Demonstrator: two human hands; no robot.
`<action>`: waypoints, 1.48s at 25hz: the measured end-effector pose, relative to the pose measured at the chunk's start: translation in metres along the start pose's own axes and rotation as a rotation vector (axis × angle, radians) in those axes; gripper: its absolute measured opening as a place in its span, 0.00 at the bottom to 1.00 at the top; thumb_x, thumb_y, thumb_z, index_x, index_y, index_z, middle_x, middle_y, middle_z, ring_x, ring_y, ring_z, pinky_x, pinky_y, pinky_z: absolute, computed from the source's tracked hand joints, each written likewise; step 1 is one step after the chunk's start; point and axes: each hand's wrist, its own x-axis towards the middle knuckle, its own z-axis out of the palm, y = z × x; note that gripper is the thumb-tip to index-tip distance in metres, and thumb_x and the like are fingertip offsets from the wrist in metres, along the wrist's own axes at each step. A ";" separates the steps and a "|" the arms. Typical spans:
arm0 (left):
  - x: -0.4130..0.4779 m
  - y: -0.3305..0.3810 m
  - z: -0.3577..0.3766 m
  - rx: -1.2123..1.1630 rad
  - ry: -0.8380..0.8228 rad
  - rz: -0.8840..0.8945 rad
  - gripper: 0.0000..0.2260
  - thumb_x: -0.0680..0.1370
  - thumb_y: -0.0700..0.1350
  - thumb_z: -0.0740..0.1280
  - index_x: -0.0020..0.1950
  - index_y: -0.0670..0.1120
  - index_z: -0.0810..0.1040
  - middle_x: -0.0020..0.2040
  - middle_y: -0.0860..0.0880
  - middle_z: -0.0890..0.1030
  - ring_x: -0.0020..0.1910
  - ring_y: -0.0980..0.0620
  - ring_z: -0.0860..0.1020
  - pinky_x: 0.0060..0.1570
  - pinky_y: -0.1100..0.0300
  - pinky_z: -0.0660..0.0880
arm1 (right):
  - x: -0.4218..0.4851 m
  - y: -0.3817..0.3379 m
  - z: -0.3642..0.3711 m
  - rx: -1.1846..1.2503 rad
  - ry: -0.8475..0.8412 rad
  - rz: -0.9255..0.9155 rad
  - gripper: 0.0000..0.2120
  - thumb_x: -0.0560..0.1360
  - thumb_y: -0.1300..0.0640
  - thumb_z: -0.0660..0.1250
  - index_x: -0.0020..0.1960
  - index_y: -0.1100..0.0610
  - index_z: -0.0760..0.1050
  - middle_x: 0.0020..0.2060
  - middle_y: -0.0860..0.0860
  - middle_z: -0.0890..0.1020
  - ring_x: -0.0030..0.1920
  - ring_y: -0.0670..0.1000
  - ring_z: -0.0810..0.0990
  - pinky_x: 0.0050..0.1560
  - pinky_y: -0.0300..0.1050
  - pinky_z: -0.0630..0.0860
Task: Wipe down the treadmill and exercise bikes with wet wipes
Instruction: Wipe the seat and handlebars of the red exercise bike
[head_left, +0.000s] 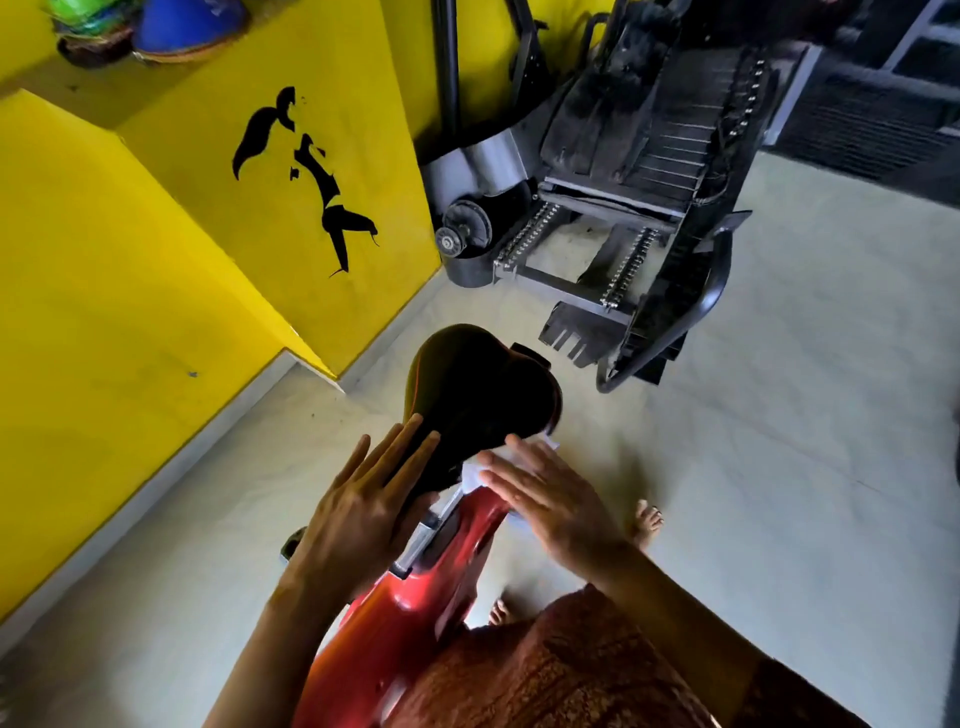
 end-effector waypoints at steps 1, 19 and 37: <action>-0.010 0.002 -0.002 -0.009 0.011 -0.015 0.24 0.81 0.52 0.55 0.72 0.40 0.67 0.72 0.40 0.67 0.70 0.41 0.68 0.66 0.40 0.64 | -0.002 0.013 -0.008 -0.044 0.007 -0.029 0.19 0.80 0.68 0.56 0.70 0.59 0.66 0.70 0.53 0.68 0.74 0.56 0.61 0.74 0.51 0.58; -0.094 0.029 0.011 -0.098 0.444 -0.482 0.17 0.76 0.48 0.65 0.57 0.38 0.81 0.55 0.41 0.82 0.56 0.44 0.80 0.61 0.50 0.72 | 0.091 -0.059 0.003 0.249 -0.385 -0.485 0.30 0.83 0.50 0.36 0.69 0.65 0.69 0.69 0.59 0.69 0.72 0.58 0.65 0.72 0.56 0.61; -0.046 0.050 0.006 0.005 0.361 -0.662 0.20 0.78 0.52 0.61 0.59 0.38 0.80 0.56 0.40 0.82 0.53 0.41 0.82 0.55 0.45 0.78 | 0.129 0.030 -0.020 0.130 -0.305 -0.043 0.20 0.79 0.56 0.54 0.66 0.64 0.73 0.68 0.57 0.73 0.70 0.62 0.68 0.67 0.65 0.65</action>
